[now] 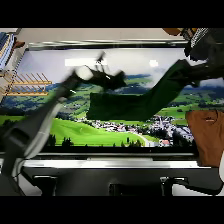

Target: Fold the clothes and pants, and hang the long-sleeved shirts on hangers.

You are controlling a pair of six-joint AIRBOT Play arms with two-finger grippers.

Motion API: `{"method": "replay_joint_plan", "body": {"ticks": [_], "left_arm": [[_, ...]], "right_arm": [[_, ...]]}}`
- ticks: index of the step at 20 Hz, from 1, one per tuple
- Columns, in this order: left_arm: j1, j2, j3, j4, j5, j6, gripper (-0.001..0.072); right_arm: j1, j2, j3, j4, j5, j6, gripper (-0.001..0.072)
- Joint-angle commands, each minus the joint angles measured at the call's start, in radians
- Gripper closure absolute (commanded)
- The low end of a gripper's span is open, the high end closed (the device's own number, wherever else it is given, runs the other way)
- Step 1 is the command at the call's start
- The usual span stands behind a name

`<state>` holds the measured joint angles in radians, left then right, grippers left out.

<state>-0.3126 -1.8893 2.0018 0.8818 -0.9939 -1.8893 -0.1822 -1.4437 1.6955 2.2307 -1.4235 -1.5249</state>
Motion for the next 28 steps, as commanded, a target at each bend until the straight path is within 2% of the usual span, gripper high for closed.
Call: {"method": "replay_joint_plan", "body": {"ticks": [1,6,12,16,20,28], "left_arm": [[0.181,0.186,0.001,0.153,-0.227,0.032,0.0692],[0.416,0.378,0.001,0.231,-0.361,0.050,0.0691],[0.607,0.439,0.001,0.230,-0.436,0.077,0.0691],[0.631,0.434,-0.002,0.232,-0.440,0.114,0.0691],[0.631,0.433,-0.039,0.238,-0.438,0.115,0.0691],[0.631,0.431,-0.090,0.238,-0.427,0.121,0.0691]], "right_arm": [[0.151,-0.028,0.000,0.016,0.098,0.045,0.0677],[0.371,-0.113,0.000,0.022,0.278,0.105,0.0677],[0.526,-0.248,0.000,0.036,0.406,0.140,0.0677],[0.561,-0.328,0.000,0.043,0.436,0.154,0.0677],[0.567,-0.385,0.000,0.059,0.440,0.161,0.0677],[0.592,-0.408,0.000,0.109,0.419,0.164,0.0677]]}}
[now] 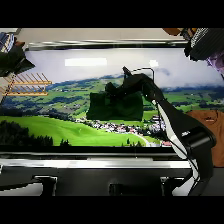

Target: Fold the clothes and pants, and hang the long-sleeved shirts on hangers.

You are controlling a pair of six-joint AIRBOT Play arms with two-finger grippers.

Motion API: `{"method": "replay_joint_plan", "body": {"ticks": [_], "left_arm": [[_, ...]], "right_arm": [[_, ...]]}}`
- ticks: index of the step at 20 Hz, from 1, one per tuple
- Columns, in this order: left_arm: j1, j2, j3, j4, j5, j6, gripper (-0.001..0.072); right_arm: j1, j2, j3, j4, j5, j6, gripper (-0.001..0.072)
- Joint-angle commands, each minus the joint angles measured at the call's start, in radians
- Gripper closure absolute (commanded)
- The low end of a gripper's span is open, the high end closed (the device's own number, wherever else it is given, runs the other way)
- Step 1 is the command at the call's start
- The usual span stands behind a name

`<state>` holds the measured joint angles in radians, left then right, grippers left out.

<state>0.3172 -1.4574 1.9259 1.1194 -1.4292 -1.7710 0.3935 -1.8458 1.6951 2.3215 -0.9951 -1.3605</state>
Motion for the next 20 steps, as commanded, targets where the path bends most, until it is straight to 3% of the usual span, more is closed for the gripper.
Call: {"method": "replay_joint_plan", "body": {"ticks": [1,5,6,9,10,12,13,16,20], "left_arm": [[0.001,-0.002,-0.015,0.000,0.008,0.003,0.0691],[0.001,-0.005,-0.015,0.000,0.009,0.003,0.0691],[0.001,-0.005,-0.015,0.000,0.008,0.003,0.0691],[0.001,-0.005,-0.015,0.000,0.008,0.003,0.0690],[0.001,-0.005,-0.015,0.000,0.008,0.003,0.0691],[0.000,-0.005,-0.015,0.000,0.008,0.002,0.0690],[-0.001,-0.005,-0.015,0.000,0.008,0.002,0.0691],[-0.003,-0.005,-0.015,0.000,0.008,0.002,0.0691],[-0.003,-0.005,-0.015,0.000,0.008,0.003,0.0691]], "right_arm": [[0.030,-0.007,0.001,0.015,-0.008,0.000,0.0677],[0.056,-0.037,0.001,-0.002,-0.001,0.014,0.0676],[0.059,-0.045,0.001,-0.004,0.003,0.014,0.0643],[0.059,-0.050,0.001,0.029,0.070,0.014,0.0320],[0.059,-0.041,0.001,0.074,0.100,0.008,0.0257],[0.059,-0.007,0.001,0.167,0.149,-0.050,0.0237],[0.059,0.017,0.001,0.190,0.160,-0.064,0.0168],[0.018,0.108,0.001,0.174,0.124,-0.090,0.0153],[-0.218,0.211,0.001,0.072,-0.057,-0.138,0.0152]]}}
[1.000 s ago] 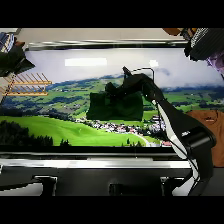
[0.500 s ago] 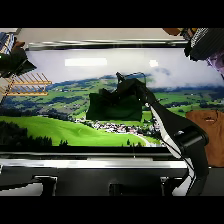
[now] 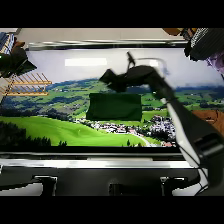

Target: Fold the clothes and pants, and hang the long-sleeved shirts on hangers.

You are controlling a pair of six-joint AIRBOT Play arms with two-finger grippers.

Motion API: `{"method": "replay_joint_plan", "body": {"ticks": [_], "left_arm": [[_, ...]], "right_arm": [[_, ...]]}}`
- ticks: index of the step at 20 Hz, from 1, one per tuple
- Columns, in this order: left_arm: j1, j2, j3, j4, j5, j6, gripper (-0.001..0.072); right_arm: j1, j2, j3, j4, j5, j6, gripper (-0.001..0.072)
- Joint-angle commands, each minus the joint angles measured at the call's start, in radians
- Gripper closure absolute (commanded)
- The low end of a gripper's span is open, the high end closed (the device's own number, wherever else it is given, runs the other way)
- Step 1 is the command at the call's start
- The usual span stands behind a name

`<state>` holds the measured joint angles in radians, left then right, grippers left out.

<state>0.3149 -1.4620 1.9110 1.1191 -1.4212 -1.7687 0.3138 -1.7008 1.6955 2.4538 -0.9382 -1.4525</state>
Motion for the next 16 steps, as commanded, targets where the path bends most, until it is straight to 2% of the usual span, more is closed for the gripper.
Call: {"method": "replay_joint_plan", "body": {"ticks": [1,4,7,12,16], "left_arm": [[-0.001,-0.001,0.000,0.000,-0.001,0.001,0.0691],[-0.001,0.000,0.000,0.000,-0.004,0.003,0.0690],[0.000,0.000,0.000,0.000,-0.004,0.020,0.0690],[0.000,-0.001,0.000,0.001,-0.004,0.019,0.0690],[-0.001,-0.001,0.000,0.001,-0.004,0.019,0.0690]], "right_arm": [[-0.214,0.070,0.000,-0.069,-0.171,-0.074,0.0152],[-0.428,0.050,-0.042,-0.063,-0.313,-0.172,0.0151],[-0.551,0.004,-0.165,-0.016,-0.364,-0.285,0.0151],[-0.568,-0.095,-0.376,0.093,-0.358,-0.461,0.0151],[-0.537,-0.167,-0.404,0.182,-0.321,-0.523,0.0153]]}}
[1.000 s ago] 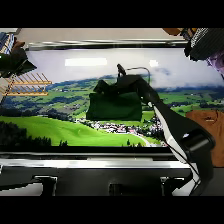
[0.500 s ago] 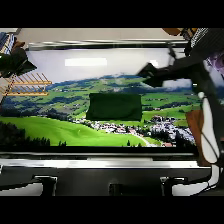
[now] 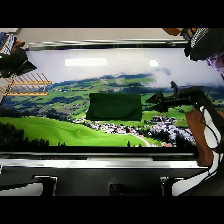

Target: Fold the clothes and pants, and hang the long-sleeved shirts on hangers.

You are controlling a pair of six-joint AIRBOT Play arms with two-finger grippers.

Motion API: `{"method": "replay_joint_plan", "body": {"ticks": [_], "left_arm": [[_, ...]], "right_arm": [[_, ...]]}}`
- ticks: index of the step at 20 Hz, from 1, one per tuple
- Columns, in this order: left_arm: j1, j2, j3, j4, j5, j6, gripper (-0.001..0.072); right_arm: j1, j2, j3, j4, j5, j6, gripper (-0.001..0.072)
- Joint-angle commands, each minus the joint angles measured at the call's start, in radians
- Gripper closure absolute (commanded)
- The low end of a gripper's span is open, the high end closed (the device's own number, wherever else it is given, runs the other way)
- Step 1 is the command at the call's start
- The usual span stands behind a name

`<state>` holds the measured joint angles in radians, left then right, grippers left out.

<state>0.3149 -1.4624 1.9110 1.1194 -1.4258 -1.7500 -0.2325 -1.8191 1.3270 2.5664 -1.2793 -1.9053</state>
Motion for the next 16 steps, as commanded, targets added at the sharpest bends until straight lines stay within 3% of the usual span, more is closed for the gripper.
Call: {"method": "replay_joint_plan", "body": {"ticks": [1,9,10,12,13,14,16], "left_arm": [[-0.001,0.000,0.000,0.000,0.001,0.001,0.0690],[-0.001,-0.011,-0.001,0.000,0.001,0.025,0.0690],[-0.001,-0.016,-0.001,0.000,0.001,0.025,0.0690],[-0.001,-0.023,-0.001,0.000,0.001,0.025,0.0690],[-0.001,-0.025,-0.001,0.000,0.001,0.025,0.0690],[-0.001,-0.026,-0.001,0.000,0.001,0.025,0.0690],[-0.001,-0.026,0.000,0.000,0.001,0.026,0.0690]], "right_arm": [[0.018,-0.061,-0.036,0.075,0.036,-0.074,0.0154],[0.124,-0.100,-0.036,0.128,0.142,-0.088,0.0185],[0.138,-0.100,-0.036,0.128,0.156,-0.084,0.0233],[0.164,-0.099,-0.036,0.129,0.177,-0.084,0.0413],[0.171,-0.098,-0.033,0.131,0.180,-0.085,0.0584],[0.177,-0.097,-0.025,0.136,0.177,-0.084,0.0673],[0.175,-0.077,0.002,0.147,0.180,-0.082,0.0678]]}}
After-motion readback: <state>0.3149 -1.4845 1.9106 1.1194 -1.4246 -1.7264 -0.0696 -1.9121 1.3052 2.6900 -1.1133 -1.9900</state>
